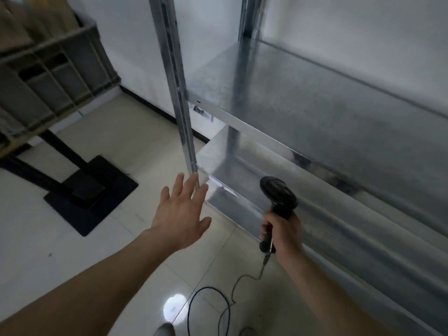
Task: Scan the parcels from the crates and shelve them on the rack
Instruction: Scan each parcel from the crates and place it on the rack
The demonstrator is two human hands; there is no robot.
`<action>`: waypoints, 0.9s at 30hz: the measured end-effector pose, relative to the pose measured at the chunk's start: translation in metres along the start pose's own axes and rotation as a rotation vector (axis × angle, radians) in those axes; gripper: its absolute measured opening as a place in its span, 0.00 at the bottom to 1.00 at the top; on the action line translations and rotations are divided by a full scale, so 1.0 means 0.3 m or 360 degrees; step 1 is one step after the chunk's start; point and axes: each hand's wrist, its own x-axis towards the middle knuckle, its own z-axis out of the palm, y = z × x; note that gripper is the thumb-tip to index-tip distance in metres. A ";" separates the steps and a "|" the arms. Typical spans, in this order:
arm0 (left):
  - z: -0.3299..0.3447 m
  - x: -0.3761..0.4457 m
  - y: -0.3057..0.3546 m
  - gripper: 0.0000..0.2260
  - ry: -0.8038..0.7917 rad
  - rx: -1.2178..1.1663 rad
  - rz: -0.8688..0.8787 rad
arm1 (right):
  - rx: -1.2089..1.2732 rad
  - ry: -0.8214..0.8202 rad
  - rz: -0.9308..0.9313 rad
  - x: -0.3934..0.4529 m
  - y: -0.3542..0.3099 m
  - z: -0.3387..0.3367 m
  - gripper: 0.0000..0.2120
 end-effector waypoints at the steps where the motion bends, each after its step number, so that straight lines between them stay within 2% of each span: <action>1: -0.031 -0.028 -0.028 0.35 0.0006 -0.0001 -0.0023 | -0.0016 -0.0046 0.0011 -0.034 -0.033 0.027 0.07; 6: -0.195 -0.154 -0.193 0.35 0.0108 0.0015 -0.0117 | -0.0112 -0.0213 -0.0084 -0.208 -0.186 0.182 0.14; 9: -0.300 -0.227 -0.296 0.34 0.0182 0.0021 -0.0148 | -0.0142 -0.0255 -0.0247 -0.323 -0.264 0.274 0.10; 12: -0.393 -0.298 -0.406 0.33 0.0254 -0.0006 -0.0167 | -0.0067 -0.0318 -0.0355 -0.429 -0.331 0.369 0.36; 14: -0.447 -0.341 -0.476 0.32 0.0283 -0.0023 -0.0189 | -0.0099 -0.0358 -0.0427 -0.498 -0.367 0.436 0.43; 20: -0.558 -0.462 -0.676 0.32 0.0373 -0.0024 -0.0249 | -0.0156 -0.0322 -0.0583 -0.656 -0.444 0.609 0.44; 27: -0.648 -0.584 -0.880 0.34 0.0496 0.0003 -0.0330 | -0.0182 -0.0394 -0.0747 -0.746 -0.482 0.787 0.36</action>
